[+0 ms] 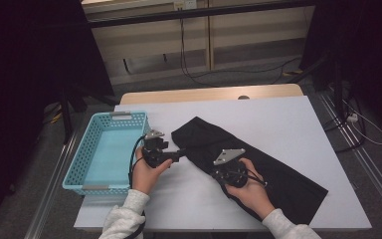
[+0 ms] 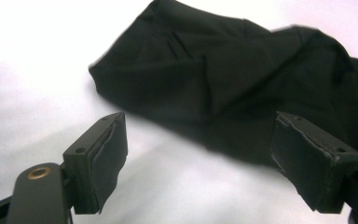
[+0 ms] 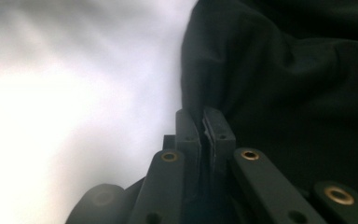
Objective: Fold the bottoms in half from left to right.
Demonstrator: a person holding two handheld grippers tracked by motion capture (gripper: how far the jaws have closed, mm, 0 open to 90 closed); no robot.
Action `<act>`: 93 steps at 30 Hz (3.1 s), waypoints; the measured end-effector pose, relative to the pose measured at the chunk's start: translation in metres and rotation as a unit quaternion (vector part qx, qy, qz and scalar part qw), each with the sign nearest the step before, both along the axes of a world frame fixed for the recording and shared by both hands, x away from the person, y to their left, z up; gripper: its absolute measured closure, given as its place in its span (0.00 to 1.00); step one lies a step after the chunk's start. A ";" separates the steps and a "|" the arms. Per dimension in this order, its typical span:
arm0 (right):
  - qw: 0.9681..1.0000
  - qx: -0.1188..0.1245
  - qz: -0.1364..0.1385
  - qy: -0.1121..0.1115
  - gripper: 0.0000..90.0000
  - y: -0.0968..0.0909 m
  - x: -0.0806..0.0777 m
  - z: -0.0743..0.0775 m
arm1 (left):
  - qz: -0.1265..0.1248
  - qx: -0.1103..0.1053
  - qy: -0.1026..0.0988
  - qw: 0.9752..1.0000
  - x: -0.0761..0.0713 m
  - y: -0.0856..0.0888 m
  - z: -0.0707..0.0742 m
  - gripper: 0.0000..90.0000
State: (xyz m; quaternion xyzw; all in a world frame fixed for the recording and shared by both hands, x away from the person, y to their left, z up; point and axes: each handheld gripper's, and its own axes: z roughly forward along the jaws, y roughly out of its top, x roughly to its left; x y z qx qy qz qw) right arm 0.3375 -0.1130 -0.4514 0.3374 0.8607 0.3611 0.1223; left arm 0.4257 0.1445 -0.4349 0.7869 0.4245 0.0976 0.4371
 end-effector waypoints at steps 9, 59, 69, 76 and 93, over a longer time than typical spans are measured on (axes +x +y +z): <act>0.999 0.020 0.028 0.015 0.74 -0.005 -0.027 0.003 | -0.029 0.004 -0.005 1.000 0.001 -0.012 0.002 0.26; 0.996 0.066 -0.057 0.015 0.41 -0.069 -0.023 0.018 | -0.043 -0.009 -0.009 0.999 0.064 -0.056 0.016 0.73; 0.997 0.061 -0.053 0.014 0.39 -0.064 -0.026 0.020 | -0.039 0.017 -0.023 0.999 0.029 -0.030 0.009 0.42; 0.997 0.062 -0.048 0.013 0.38 -0.061 -0.025 0.020 | -0.032 0.048 -0.013 0.998 0.017 -0.021 -0.008 0.45; 0.998 0.050 -0.014 0.023 0.37 -0.041 -0.028 0.013 | -0.021 0.057 0.036 0.997 0.026 -0.018 -0.011 0.96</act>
